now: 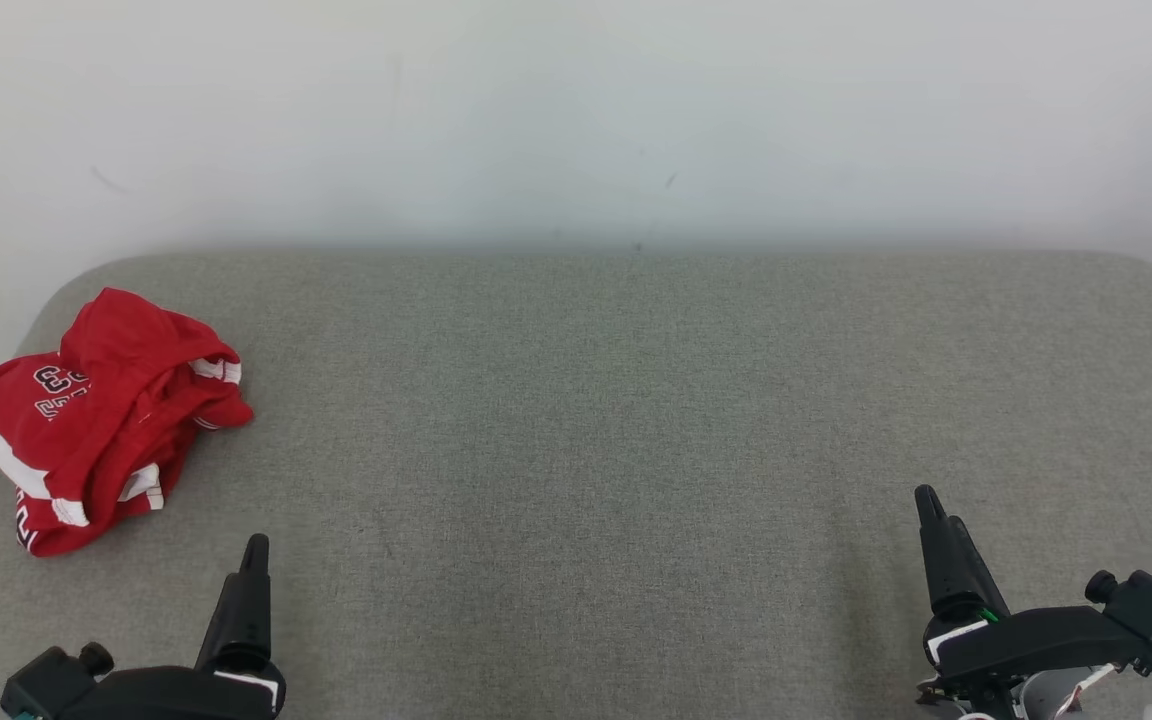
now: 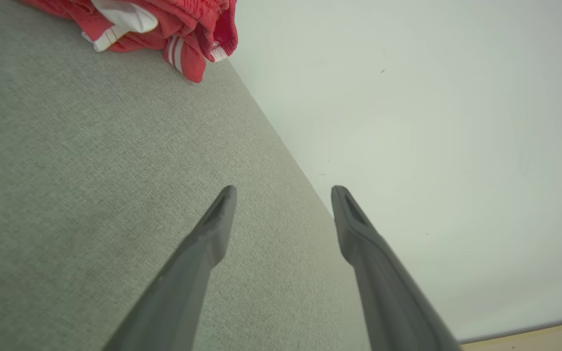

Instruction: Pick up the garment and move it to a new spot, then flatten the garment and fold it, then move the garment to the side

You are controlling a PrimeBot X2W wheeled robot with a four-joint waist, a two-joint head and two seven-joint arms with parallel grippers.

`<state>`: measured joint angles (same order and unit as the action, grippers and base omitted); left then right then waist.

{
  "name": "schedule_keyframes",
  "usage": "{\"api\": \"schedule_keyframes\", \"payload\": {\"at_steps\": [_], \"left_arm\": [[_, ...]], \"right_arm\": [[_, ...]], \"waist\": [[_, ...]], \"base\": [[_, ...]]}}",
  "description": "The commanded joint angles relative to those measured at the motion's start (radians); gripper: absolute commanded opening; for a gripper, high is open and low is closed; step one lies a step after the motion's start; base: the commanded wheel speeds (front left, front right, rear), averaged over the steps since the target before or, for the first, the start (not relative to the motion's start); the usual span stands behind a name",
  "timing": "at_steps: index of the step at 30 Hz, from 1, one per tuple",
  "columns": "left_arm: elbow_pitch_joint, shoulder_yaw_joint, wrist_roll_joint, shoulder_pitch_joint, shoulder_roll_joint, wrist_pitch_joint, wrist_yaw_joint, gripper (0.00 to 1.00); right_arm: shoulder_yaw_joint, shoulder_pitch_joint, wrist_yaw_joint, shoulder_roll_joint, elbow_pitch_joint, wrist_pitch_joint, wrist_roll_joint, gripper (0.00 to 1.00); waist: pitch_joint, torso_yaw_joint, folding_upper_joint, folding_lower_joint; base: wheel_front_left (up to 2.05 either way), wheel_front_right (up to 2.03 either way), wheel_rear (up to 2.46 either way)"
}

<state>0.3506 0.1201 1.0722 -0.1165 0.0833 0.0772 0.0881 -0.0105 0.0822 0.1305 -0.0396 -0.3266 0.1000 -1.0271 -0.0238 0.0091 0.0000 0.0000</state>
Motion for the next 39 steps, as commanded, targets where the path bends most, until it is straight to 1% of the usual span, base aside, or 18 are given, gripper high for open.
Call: {"api": "schedule_keyframes", "payload": {"at_steps": [1,10,16,19,28,39], "left_arm": [[-0.011,0.004,-0.021,-0.011,0.013,0.007,0.000,1.00],[-0.022,0.049,-0.187,-0.022,0.034,0.036,-0.039,1.00],[-0.024,0.064,-0.282,-0.021,0.042,0.054,-0.070,1.00],[-0.015,0.073,-0.318,-0.023,0.046,0.063,-0.079,1.00],[0.019,0.101,-0.401,-0.033,0.054,0.076,-0.106,1.00],[0.007,0.140,-0.490,-0.045,0.070,0.085,-0.128,1.00]], "right_arm": [[0.000,0.024,0.000,-0.005,0.007,0.008,0.022,1.00],[0.006,0.038,0.000,-0.006,-0.017,0.022,0.214,1.00],[-0.027,0.035,0.000,-0.007,-0.020,0.011,0.345,1.00],[-0.040,0.033,0.000,-0.008,-0.016,0.004,0.405,1.00],[-0.047,0.026,0.000,-0.009,0.002,-0.021,0.517,1.00],[-0.047,0.019,0.000,-0.011,-0.001,-0.031,0.600,1.00]], "waist": [[0.000,0.000,0.0000,0.0000],[-0.002,0.001,0.0000,0.0000],[-0.004,0.004,0.0000,0.0000],[-0.004,0.006,0.0000,0.0000],[-0.004,0.010,0.0000,0.0000],[-0.001,0.013,0.0000,0.0000]], "base": [[0.00,0.00,0.00],[0.00,0.00,0.00],[0.00,0.00,0.00],[0.00,0.00,0.00],[0.00,0.00,0.00],[0.00,0.00,0.00]]}}
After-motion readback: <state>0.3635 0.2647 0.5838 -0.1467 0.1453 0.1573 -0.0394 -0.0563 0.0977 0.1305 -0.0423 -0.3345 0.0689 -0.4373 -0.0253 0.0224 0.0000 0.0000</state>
